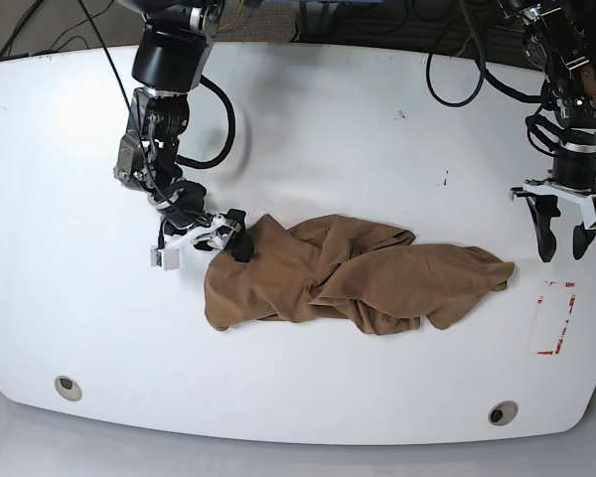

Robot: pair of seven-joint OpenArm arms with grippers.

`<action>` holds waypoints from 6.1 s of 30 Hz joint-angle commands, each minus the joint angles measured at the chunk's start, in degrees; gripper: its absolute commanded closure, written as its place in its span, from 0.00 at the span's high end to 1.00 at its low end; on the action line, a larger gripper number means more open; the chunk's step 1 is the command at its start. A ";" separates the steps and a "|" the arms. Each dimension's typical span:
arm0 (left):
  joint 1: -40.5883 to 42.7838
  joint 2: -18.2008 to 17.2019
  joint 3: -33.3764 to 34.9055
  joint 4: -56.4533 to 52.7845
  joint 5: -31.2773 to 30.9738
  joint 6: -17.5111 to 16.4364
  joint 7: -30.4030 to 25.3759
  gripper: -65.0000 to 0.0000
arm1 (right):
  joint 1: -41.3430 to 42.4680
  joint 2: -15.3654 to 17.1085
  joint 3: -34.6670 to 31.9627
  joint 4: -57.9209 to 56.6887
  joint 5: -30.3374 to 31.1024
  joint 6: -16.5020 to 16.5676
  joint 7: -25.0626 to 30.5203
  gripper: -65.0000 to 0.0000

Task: Layout the t-shirt on the table in an organized manner, then fold the t-shirt properly
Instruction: 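Grasp the shirt edge nearest the right gripper and pull it outward, then lower the left gripper and grasp the shirt end opposite the right gripper, then hold the shirt ends with both grippers and adjust the grips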

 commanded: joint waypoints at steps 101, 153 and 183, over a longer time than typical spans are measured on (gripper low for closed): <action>-24.84 -5.42 10.96 -28.92 -0.38 0.20 11.32 0.79 | -12.99 1.36 -3.39 35.24 -0.38 0.26 -14.76 0.00; -28.18 -8.23 24.41 -38.50 -0.38 -4.63 11.23 0.33 | -13.08 2.07 -3.04 35.33 -0.29 3.95 -14.67 0.00; -24.22 -9.99 23.88 -31.82 -0.47 -4.63 11.32 0.05 | -13.08 2.07 -2.95 35.42 -0.47 5.18 -14.49 0.00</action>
